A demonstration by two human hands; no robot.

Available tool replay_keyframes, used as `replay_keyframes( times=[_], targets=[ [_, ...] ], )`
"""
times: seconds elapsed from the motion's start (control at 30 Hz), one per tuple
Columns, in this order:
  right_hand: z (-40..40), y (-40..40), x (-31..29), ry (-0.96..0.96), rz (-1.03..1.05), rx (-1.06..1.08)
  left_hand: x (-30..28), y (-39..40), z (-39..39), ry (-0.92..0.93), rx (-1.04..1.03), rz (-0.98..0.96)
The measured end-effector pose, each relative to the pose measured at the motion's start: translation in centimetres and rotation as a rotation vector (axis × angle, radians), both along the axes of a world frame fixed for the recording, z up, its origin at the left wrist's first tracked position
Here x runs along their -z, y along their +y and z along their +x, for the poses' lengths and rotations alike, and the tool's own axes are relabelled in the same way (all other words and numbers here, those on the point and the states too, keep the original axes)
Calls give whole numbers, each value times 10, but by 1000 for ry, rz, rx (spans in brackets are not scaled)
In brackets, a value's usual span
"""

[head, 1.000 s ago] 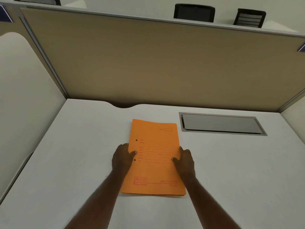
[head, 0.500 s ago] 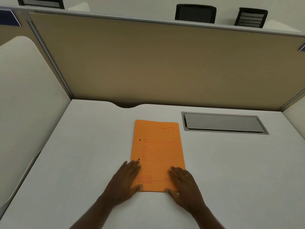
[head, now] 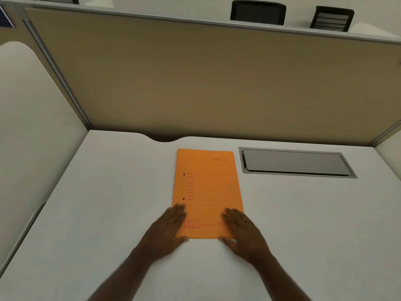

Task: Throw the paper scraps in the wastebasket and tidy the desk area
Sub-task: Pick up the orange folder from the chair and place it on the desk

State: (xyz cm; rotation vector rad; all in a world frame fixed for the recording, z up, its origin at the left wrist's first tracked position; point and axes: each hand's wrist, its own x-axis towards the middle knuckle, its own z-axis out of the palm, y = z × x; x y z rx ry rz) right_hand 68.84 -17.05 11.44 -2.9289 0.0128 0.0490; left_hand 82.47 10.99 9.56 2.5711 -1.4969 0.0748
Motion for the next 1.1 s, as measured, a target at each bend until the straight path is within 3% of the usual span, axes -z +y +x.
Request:
replay_keyframes(
  times=[0.7,0.93,1.1],
  targets=[
    [63,-35,15,89,43,52,-4,-35,55,121,-60,-33],
    [63,-29,6,96,53,62,-9,-39,49,215,-101,-140],
    [55,-12,-12,-27,8,119,-19,-45,41,121,-103,-207]
  ],
)
